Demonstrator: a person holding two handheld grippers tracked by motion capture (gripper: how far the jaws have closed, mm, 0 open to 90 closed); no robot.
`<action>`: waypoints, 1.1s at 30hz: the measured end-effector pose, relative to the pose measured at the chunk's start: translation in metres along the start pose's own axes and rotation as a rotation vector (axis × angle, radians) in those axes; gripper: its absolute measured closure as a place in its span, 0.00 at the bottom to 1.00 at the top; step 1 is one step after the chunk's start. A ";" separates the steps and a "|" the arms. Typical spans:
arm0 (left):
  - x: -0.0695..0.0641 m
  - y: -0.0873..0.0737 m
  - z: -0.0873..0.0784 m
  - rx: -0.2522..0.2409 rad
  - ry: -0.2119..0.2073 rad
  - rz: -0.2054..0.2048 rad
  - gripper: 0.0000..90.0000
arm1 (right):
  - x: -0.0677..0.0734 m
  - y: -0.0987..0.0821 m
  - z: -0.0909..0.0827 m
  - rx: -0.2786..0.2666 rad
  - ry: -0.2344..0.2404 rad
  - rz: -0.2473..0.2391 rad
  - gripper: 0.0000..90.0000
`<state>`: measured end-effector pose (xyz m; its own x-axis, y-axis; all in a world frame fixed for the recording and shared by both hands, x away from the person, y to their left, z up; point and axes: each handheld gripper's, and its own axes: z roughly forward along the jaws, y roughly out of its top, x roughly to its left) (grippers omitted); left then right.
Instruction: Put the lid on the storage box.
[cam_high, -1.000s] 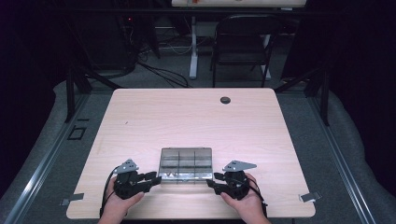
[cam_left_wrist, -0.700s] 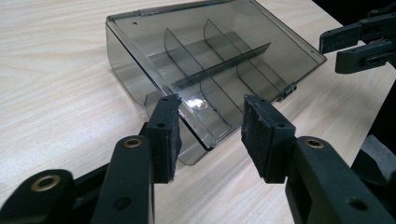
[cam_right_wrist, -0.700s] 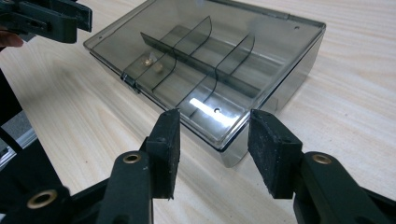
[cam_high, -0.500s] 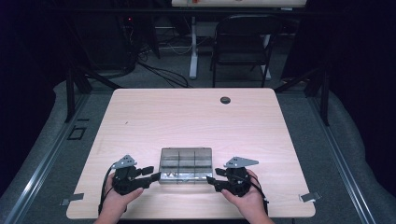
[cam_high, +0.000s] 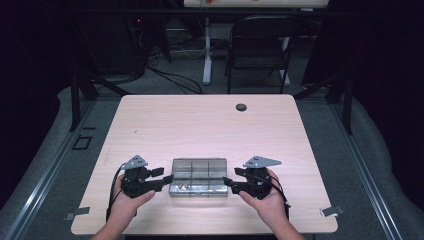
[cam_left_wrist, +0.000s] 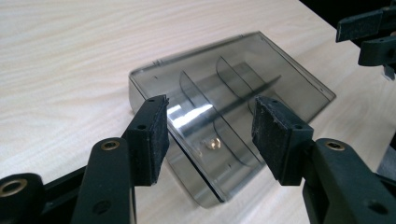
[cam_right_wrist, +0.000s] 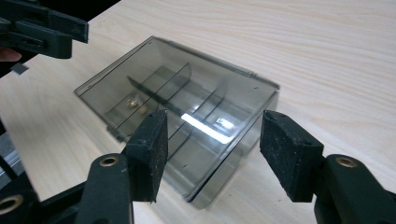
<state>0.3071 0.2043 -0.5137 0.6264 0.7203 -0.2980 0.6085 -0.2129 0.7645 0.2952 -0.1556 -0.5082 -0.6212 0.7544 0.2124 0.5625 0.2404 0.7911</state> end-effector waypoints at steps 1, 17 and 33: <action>0.002 0.001 0.001 -0.002 0.005 -0.003 0.51 | -0.002 0.001 0.000 -0.003 -0.007 0.004 0.46; 0.042 -0.006 0.003 -0.050 0.067 -0.086 0.52 | -0.048 -0.007 0.003 -0.020 -0.130 0.078 0.47; 0.069 -0.025 0.005 -0.039 0.124 -0.130 0.54 | -0.070 -0.028 0.013 0.012 -0.188 0.077 0.49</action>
<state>0.3376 0.2555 -0.5558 0.4775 0.8165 -0.3246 0.6592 -0.0887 0.7467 0.3296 -0.2072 -0.5528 -0.4635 0.8715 0.1603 0.6115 0.1837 0.7696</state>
